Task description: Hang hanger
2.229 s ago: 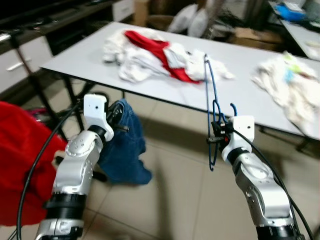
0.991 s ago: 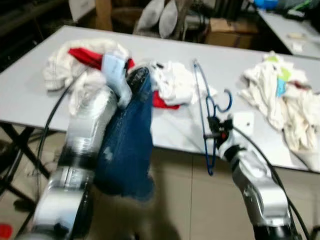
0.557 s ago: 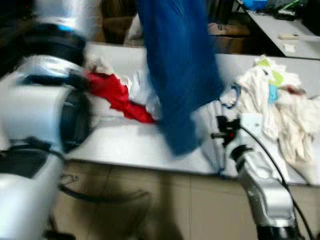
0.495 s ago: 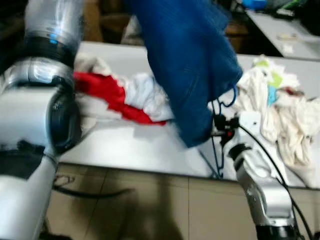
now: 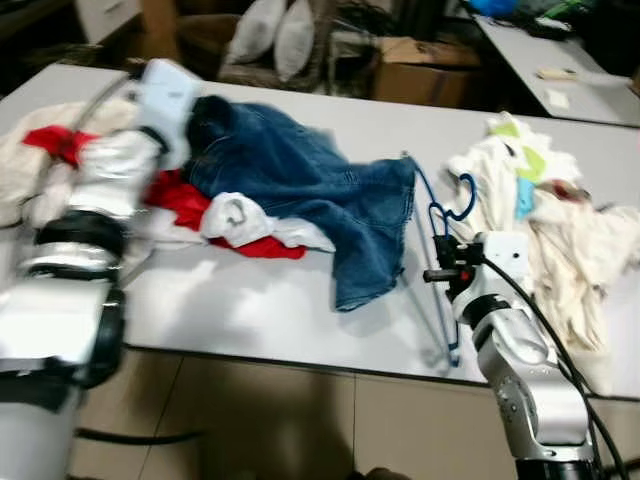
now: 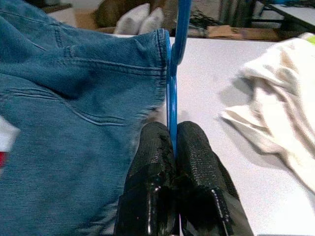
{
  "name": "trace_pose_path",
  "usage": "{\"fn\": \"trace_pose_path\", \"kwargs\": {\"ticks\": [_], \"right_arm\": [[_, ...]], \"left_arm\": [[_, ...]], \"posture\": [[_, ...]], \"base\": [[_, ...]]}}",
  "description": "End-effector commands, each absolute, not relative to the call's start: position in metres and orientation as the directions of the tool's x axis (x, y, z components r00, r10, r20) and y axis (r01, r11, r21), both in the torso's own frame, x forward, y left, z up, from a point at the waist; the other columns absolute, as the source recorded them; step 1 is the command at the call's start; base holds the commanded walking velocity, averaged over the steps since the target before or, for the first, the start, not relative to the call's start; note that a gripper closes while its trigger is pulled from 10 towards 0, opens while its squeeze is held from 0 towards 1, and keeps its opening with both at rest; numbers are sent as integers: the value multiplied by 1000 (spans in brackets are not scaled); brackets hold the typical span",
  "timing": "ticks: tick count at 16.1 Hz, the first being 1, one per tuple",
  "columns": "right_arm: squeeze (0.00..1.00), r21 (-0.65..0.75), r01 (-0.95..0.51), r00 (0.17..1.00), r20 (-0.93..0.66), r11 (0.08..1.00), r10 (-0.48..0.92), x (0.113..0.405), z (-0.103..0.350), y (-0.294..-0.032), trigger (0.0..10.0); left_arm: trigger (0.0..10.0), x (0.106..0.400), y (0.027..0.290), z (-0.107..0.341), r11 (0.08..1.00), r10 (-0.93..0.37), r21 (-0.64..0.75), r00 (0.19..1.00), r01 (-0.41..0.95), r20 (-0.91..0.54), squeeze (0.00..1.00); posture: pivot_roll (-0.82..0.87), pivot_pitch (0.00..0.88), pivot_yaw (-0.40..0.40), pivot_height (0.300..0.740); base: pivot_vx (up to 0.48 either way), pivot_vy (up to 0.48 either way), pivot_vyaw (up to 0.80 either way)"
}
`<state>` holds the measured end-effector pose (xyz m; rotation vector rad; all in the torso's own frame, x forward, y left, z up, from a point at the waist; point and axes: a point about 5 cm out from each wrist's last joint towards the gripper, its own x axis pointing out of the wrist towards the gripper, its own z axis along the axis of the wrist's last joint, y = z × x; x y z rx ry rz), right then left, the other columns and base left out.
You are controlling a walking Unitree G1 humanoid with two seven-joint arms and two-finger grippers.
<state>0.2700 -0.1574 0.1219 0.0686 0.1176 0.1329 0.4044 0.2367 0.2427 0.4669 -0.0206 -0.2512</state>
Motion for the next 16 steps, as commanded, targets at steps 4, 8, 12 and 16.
{"fn": "trace_pose_path", "kwargs": {"ticks": [4, 8, 12, 16], "right_arm": [[0, 81, -157, 981, -102, 984, 165, 272, 125, -152, 10000], [0, 83, -148, 983, -101, 986, 156, 270, 125, -155, 10000], [0, 72, -141, 985, -87, 987, 147, 270, 129, -160, 10000], [0, 0, -164, 986, -17, 987, 164, 271, 153, -164, 10000]], "left_arm": [[10000, 385, 271, 221, 728, -272, 538, 899, 425, -343, 1000], [10000, 366, 325, 261, 763, -148, 581, 951, 285, -273, 1000], [10000, 367, 308, 296, 837, -302, 462, 951, 294, -59, 1000], [10000, 368, 238, 269, 900, -430, 182, 876, 396, 217, 0]], "posture": [[38, 0, -46, 740], [39, 0, -38, 740], [37, 0, -44, 740], [25, 0, -46, 740]], "base": [[0, 0, 0], [0, 0, 0], [0, 0, 0], [0, 0, 0]]}}
